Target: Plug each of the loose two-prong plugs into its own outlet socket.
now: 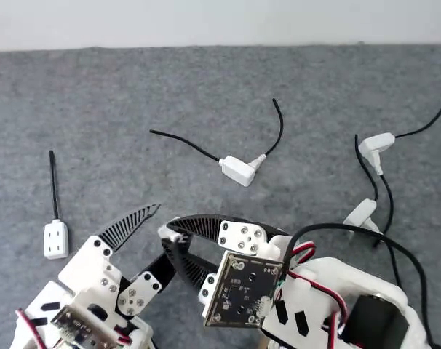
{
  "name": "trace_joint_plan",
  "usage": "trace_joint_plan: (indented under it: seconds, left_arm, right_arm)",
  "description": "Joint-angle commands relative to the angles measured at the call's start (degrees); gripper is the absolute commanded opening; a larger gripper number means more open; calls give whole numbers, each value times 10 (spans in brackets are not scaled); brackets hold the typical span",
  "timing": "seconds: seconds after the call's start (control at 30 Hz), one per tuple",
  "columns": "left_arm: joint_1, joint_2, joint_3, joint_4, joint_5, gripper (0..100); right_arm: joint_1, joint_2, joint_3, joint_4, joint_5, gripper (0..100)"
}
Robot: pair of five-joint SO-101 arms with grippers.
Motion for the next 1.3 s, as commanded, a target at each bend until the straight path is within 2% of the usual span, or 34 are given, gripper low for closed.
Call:
trace_joint_plan:
  seconds: [0.0, 0.7, 0.83, 0.97, 1.27]
  left_arm:
    - [-62, -11, 10, -23, -2, 184]
    - [-76, -11, 62, -31, 1, 184]
    - [-154, -11, 109, -84, 0, 184]
    - [-253, -10, 157, -149, 0, 184]
    - [-433, -9, 162, -142, -3, 185]
  right_arm:
    - [-4, -7, -6, 25, -7, 8]
    - [2, 0, -3, 29, -4, 8]
    - [43, 0, -6, 15, -7, 8]
    - [47, 15, -16, 8, -25, 7]
    - [49, 177, -145, 52, -40, 7]
